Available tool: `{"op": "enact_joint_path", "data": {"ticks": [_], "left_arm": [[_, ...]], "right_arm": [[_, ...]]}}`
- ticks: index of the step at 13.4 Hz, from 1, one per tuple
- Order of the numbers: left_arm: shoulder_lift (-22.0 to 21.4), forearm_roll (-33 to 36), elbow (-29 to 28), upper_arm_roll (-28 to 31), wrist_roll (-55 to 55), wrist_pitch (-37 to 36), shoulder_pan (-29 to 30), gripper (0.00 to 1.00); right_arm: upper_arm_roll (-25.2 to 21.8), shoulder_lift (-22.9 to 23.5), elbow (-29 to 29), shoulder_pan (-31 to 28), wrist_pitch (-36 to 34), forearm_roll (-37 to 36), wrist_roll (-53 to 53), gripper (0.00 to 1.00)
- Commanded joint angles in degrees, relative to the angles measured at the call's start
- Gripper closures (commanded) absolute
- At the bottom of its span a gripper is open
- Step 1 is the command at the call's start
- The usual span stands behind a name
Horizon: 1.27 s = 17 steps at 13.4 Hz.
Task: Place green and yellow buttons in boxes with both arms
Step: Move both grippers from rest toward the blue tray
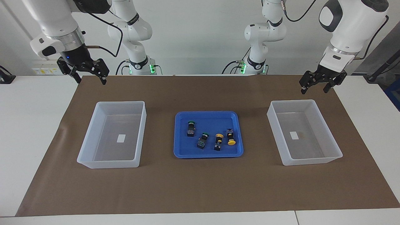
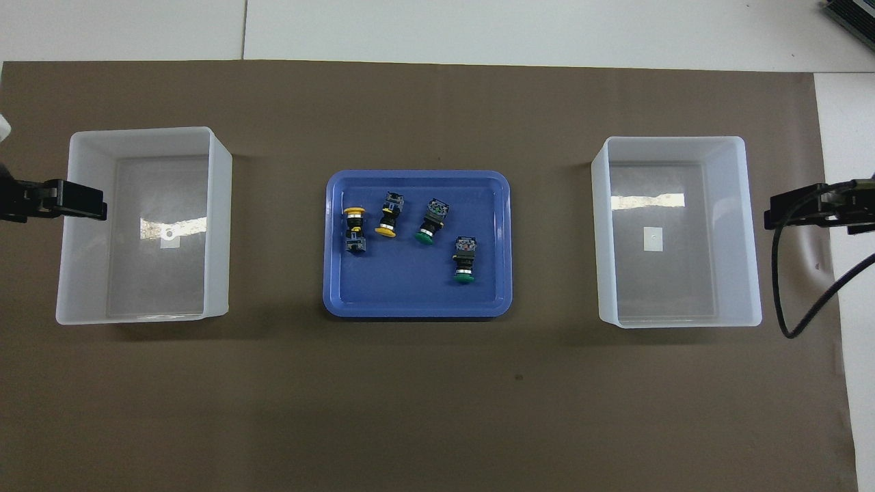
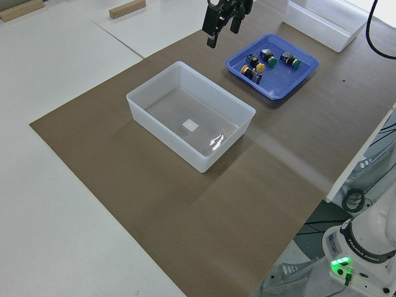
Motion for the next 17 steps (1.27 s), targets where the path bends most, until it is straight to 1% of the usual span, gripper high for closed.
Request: {"op": "enact_joint_path", "data": {"ticks": [1,10,12,13,14,15,17], "left_arm": [[-1.4,0.1,-1.2,0.1,-0.7,-0.3,0.0,0.0],[-1.5,0.1,-1.4,0.1,-0.3,-0.4,0.3,0.0],[-1.5,0.1,-1.6,-0.2,-0.7,0.8,-0.6,0.0],[-2.1,0.1,-3.3,-0.3,-0.4,2.5,-1.6,0.0],[-2.7,0.1,-5.6,-0.3,-0.5,5.9,-3.1,0.0],[-3.1,0.0,-7.5,-0.3,-0.7,7.9,-5.4,0.0],[-2.3,0.0,-9.2,-0.3,-2.7,10.3,-8.8,0.0]], "right_arm": [[0.5,-0.5,0.2,-0.6,-1.0,0.2,-1.4,0.0],[0.1,-1.4,-1.0,-1.4,-1.2,0.9,-1.6,0.0],[0.5,-1.3,-0.4,-0.5,-0.2,-0.5,-4.2,0.0],[0.6,-1.3,-0.6,-0.5,-0.3,-1.2,-4.6,0.0],[0.7,-0.6,-0.5,-0.6,0.0,-0.9,-4.7,0.0],[1.0,0.6,-0.5,0.1,1.7,-0.7,-3.9,0.0],[1.5,2.5,-0.9,4.3,3.6,-1.4,0.6,0.0]]}}
